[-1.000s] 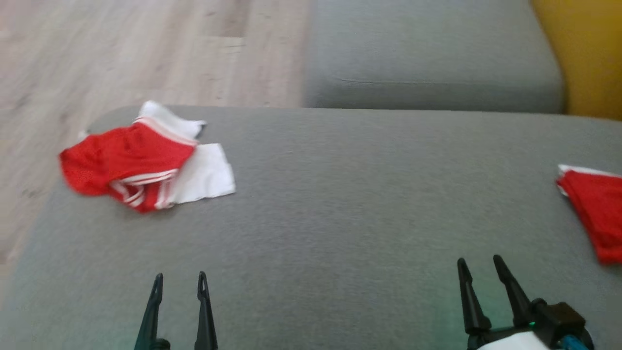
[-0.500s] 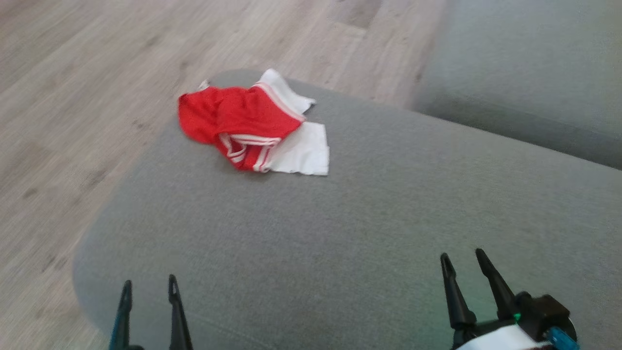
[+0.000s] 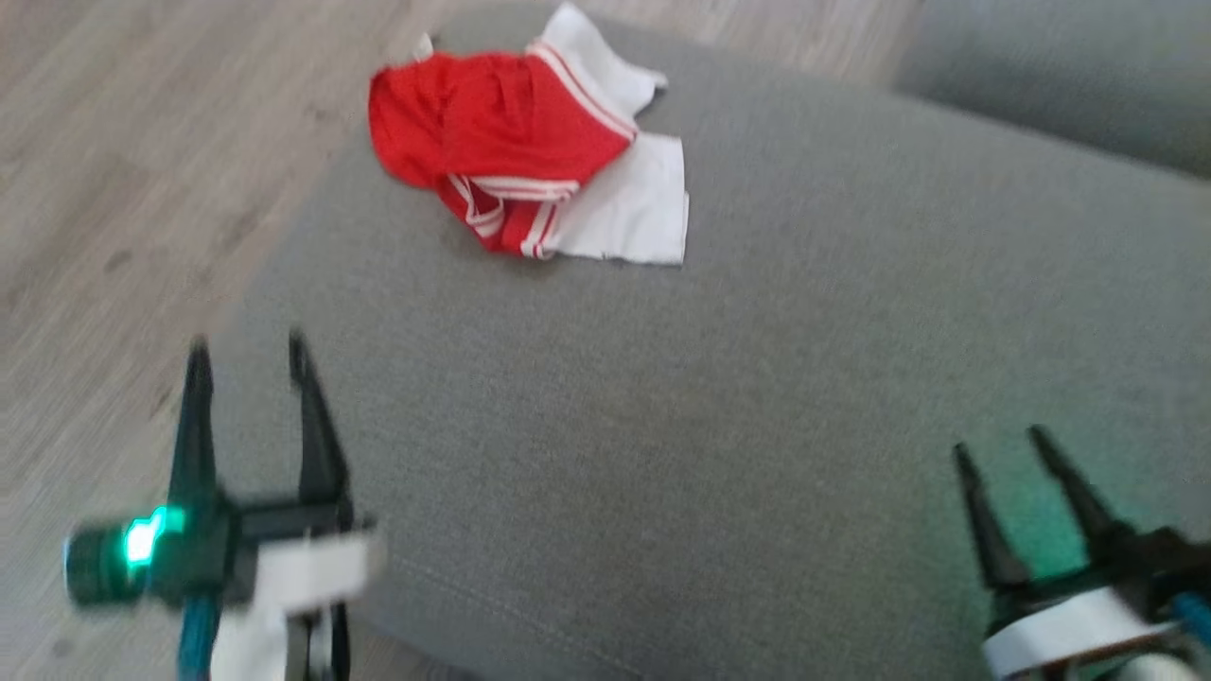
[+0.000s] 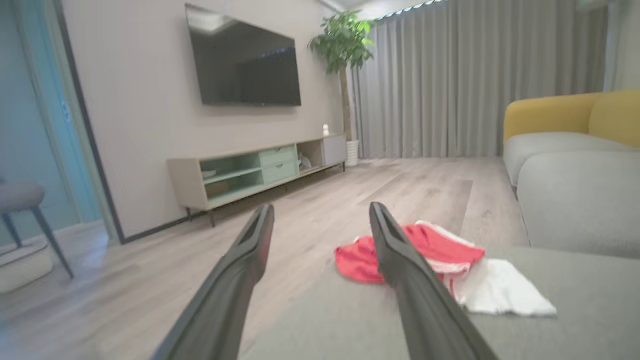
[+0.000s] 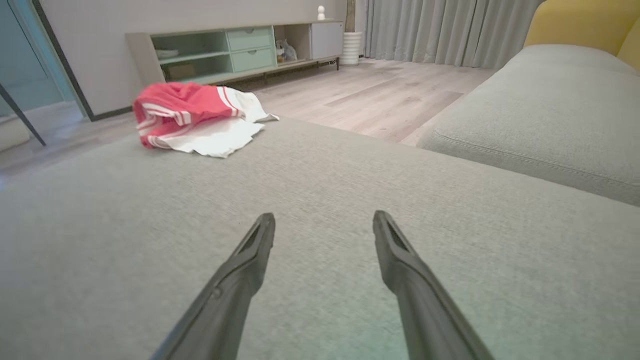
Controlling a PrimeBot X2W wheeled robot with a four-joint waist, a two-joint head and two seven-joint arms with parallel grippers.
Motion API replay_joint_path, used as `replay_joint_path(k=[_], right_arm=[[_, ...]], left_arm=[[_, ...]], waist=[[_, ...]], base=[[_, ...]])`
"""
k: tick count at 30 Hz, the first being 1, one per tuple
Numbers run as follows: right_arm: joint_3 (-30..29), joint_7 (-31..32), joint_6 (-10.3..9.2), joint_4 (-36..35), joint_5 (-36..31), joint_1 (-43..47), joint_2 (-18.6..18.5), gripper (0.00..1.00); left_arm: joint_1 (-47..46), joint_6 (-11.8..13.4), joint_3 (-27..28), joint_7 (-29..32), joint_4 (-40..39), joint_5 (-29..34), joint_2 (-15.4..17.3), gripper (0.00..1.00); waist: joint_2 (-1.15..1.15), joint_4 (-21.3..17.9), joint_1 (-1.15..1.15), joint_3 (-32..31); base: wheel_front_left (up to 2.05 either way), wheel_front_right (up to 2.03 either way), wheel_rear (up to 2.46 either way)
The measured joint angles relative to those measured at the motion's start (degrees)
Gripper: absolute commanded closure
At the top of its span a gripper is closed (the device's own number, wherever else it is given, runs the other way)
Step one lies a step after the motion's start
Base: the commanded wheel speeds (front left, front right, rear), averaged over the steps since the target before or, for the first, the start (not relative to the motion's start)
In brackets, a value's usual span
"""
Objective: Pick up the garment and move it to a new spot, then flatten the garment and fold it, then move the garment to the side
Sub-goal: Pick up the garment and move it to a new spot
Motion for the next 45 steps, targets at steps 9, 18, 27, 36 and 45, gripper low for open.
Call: replay_joint_path(k=[9, 18, 27, 36, 45], right_arm=[[-4.0, 0.0, 0.0, -5.24, -0.83, -2.92, -9.93, 0.0], [-4.99, -0.59, 0.0, -10.2, -0.68, -3.88, -12.58, 0.0], [-5.82, -1.19, 0.0, -14.08, -0.32, -3.98, -14.88, 0.0], [-5.48, -1.27, 0.01, -16.17, -0.32, -4.53, -16.59, 0.0], [-2.47, -1.16, 0.01, -10.76, -0.32, -9.52, -13.19, 0.0]], left_arm=[[-22.36, -4.05, -5.09, 0.08, 22.54, -2.85, -1.31, 0.0], [-37.67, -3.49, -8.01, 4.31, 43.25, -9.58, -2.12, 0.0], [-47.85, -3.45, -7.49, 2.01, 56.62, -12.34, -2.32, 0.0], [-56.92, -3.46, -6.1, 0.93, 67.02, -13.66, -1.33, 1.0], [-55.03, 1.64, -5.05, 0.23, 42.43, -5.86, 5.72, 1.0]], waist=[[0.0, -1.76, 0.02, 12.64], [0.0, -5.56, -0.01, 19.85], [0.0, -6.98, -0.02, 24.12], [0.0, -7.75, -0.02, 26.64], [0.0, -10.34, 0.0, 23.43]], base=[[0.0, 0.0, 0.0], [0.0, 0.0, 0.0], [0.0, 0.0, 0.0], [0.0, 0.0, 0.0], [0.0, 0.0, 0.0]])
